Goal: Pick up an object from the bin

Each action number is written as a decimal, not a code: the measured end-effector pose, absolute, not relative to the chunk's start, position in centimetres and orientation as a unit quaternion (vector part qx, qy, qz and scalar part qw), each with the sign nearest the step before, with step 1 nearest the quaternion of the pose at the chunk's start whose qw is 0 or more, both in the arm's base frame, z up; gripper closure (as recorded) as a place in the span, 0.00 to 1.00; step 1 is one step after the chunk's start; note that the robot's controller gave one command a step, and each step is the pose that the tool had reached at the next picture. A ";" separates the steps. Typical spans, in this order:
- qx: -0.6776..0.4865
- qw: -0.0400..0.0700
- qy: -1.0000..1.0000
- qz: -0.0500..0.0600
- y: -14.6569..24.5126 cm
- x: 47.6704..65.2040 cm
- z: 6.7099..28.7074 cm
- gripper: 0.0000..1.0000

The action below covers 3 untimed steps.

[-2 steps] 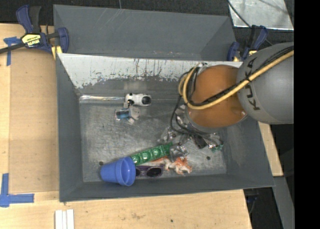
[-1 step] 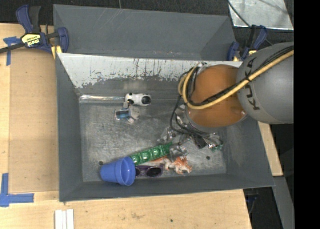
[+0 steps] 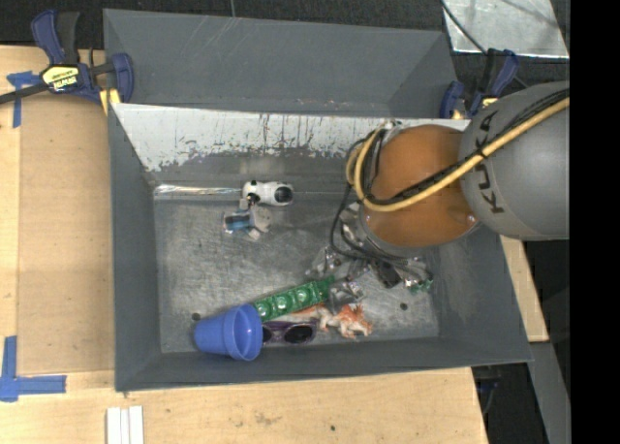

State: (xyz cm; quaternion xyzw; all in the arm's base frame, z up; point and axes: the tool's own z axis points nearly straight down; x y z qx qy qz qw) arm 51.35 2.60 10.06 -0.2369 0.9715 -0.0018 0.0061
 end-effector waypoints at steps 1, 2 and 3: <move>-0.236 0.007 0.972 -0.001 2.6 51.4 10.5 1.00; -0.236 0.006 0.972 -0.001 2.6 51.4 10.9 1.00; -0.236 0.004 0.972 -0.001 2.6 51.3 11.4 1.00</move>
Offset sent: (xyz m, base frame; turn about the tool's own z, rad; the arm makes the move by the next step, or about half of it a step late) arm -0.0001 0.0001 0.0235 0.0000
